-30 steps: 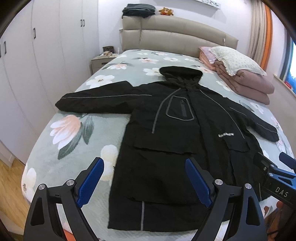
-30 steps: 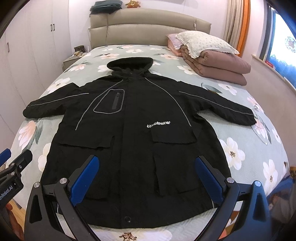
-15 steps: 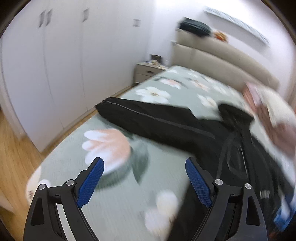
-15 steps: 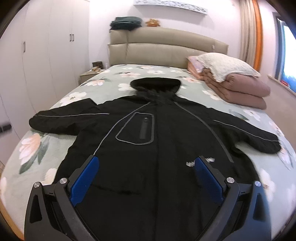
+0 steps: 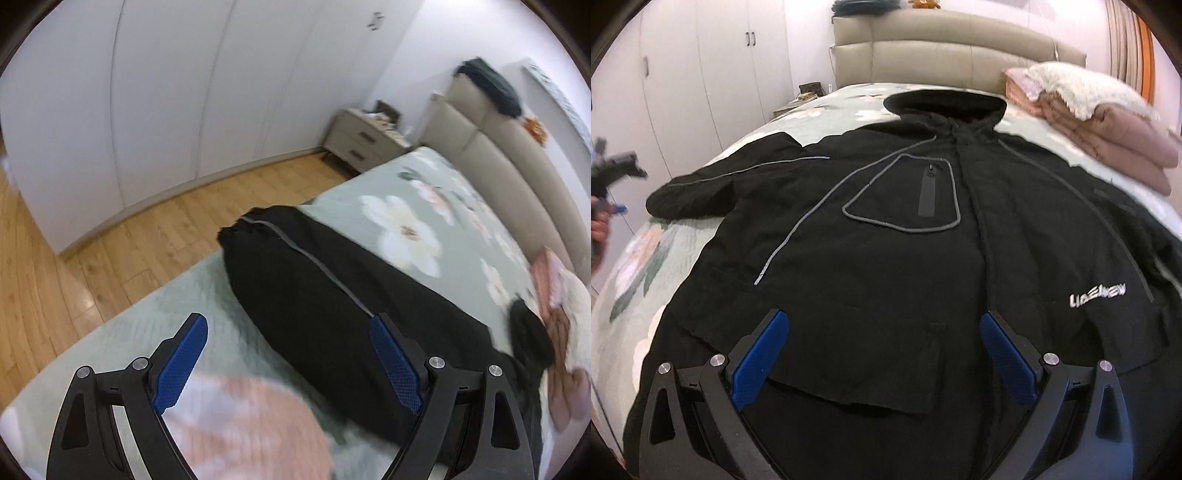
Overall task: Fold large clothes
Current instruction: 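Grasp the black jacket sleeve cuff with the left gripper and lift it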
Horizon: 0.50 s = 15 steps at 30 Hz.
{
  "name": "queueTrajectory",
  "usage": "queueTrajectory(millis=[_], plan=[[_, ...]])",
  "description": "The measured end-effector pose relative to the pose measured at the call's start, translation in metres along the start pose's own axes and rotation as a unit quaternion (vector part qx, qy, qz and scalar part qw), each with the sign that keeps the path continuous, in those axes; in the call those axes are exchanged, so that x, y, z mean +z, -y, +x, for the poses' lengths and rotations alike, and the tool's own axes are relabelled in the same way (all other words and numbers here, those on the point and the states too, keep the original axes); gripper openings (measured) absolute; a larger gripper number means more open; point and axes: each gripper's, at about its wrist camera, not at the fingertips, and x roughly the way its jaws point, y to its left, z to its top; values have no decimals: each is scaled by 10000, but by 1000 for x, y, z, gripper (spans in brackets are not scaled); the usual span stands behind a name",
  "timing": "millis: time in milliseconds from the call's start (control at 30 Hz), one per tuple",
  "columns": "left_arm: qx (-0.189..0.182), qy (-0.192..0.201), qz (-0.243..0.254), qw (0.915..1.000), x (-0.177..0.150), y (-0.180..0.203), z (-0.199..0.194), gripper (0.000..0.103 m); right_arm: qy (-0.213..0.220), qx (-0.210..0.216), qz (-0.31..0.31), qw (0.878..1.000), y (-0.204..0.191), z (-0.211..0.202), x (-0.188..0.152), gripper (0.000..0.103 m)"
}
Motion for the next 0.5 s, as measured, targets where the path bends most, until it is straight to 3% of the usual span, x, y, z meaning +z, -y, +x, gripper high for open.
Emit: queueTrajectory(millis=[167, 300, 333, 367, 433, 500], plan=[[-113, -304, -556, 9979, -2, -17, 52, 83, -155, 278, 376, 9988, 14, 5, -4, 103], [-102, -93, -395, 9991, -1, -10, 71, 78, -147, 203, 300, 9992, 11, 6, -6, 103], [-130, -103, -315, 9994, -1, -6, 75, 55, -133, 181, 280, 9994, 9, 5, -6, 103], [-141, -109, -273, 9995, 0, -4, 77, 38, -119, 157, 259, 9995, 8, 5, -6, 103], [-253, 3, -182, 9995, 1, 2, 72, 24, -110, 150, 263, 9995, 8, 4, -7, 103], [-313, 161, -1, 9994, -1, 12, 56, 20, -123, 181, 290, 9993, 10, 4, -6, 103]])
